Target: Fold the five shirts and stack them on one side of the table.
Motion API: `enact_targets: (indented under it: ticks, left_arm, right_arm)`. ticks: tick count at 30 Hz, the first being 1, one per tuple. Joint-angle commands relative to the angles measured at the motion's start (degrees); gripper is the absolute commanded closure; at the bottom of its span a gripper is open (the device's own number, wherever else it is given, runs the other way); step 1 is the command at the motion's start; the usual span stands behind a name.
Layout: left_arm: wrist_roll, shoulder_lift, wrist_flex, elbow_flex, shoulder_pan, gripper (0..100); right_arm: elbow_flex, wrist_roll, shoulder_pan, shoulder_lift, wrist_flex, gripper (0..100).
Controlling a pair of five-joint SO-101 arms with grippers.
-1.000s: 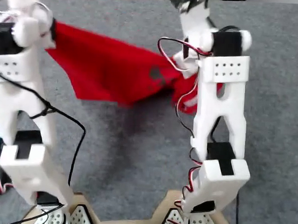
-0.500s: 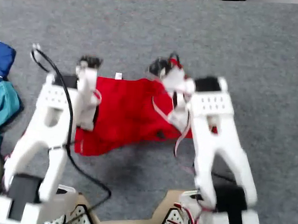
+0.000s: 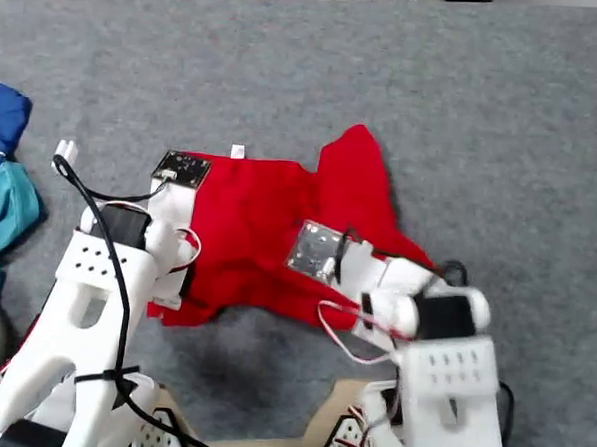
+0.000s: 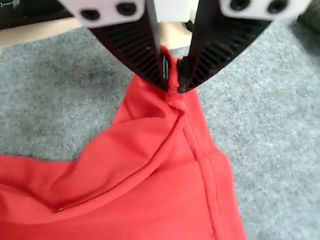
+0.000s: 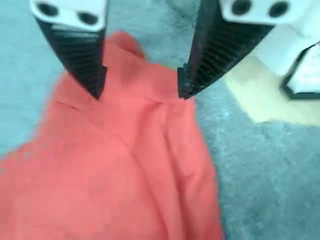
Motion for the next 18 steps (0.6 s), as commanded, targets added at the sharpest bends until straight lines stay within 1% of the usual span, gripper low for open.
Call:
enact_targets:
  ticks: [1, 4, 6, 8, 13, 16, 18]
  left_arm:
    - [0.35, -1.63, 1.05, -0.09, 0.62, 98]
    - [0.35, -1.63, 1.23, -0.09, 0.62, 98]
    - [0.35, -1.63, 1.23, -0.09, 0.62, 98]
    - [0.35, -1.63, 1.58, -0.09, 0.62, 98]
    - [0.53, -1.63, 1.67, -0.09, 0.35, 98]
    - [2.64, -1.63, 1.58, 0.26, 0.26, 98]
    - [3.87, -1.63, 1.41, 0.44, 0.44, 98]
  right_arm:
    - [-8.66, -0.62, -0.40, -1.54, -1.85, 73.5]
    - [-12.88, -2.81, 0.57, 7.43, -10.20, 73.5]
    - [-17.19, -4.57, 1.01, 17.10, -15.47, 73.5]
    - [-24.40, -6.42, 1.01, 28.44, -16.97, 73.5]
    - [-46.81, -8.44, 0.57, 54.46, -14.24, 73.5]
    - [-59.12, -8.53, -0.48, 66.51, -7.74, 73.5]
    - [-65.98, -9.85, -0.66, 72.92, -2.81, 73.5]
